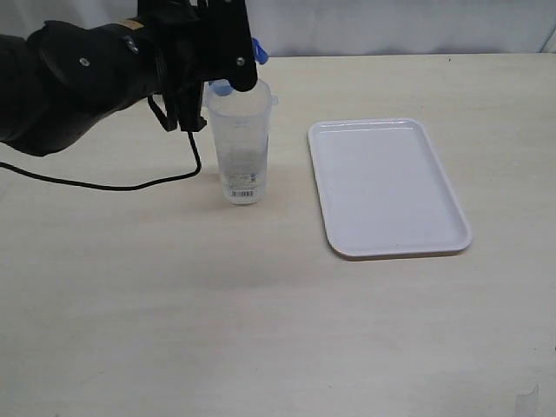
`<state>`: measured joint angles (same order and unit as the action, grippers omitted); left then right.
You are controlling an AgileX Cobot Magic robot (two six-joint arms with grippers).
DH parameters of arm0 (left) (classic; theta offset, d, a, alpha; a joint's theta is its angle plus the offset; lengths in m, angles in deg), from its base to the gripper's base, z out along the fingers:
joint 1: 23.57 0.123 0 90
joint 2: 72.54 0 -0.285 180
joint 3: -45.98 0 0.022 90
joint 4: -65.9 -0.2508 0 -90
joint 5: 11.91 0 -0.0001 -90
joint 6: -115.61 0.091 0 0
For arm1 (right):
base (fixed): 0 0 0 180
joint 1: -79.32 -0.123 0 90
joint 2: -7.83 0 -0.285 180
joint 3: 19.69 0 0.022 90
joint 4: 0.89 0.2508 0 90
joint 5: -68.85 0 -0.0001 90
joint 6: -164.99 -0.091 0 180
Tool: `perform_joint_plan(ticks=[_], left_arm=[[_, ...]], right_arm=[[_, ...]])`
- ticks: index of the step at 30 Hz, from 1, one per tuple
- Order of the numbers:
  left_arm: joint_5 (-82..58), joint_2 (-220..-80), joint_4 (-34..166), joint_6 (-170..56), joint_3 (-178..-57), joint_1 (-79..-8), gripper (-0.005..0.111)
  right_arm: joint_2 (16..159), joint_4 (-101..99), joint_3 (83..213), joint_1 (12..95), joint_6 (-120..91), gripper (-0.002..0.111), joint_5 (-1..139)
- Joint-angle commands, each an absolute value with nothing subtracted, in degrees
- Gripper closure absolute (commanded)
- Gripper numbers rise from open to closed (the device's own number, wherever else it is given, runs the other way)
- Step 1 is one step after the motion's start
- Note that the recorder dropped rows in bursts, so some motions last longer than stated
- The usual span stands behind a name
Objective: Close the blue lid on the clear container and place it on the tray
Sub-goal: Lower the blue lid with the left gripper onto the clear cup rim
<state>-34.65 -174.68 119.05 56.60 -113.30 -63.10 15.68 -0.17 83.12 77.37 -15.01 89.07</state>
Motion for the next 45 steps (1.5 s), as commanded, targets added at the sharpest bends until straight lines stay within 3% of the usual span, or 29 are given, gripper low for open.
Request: perform_joint_plan(ticks=[1,14,45], left_arm=[[-35.30,-174.53,116.82,58.37,-113.57,-63.66,0.107],[-39.78,-174.53,117.31,58.37,-113.57,-67.57,0.107],[-34.94,-174.53,118.57,58.37,-113.57,-67.57,0.107]], right_arm=[[15.61,-0.04,83.09,77.23,-15.01,0.104,88.76],[15.61,-0.04,83.09,77.23,-15.01,0.104,88.76],[15.61,-0.04,83.09,77.23,-15.01,0.104,88.76]])
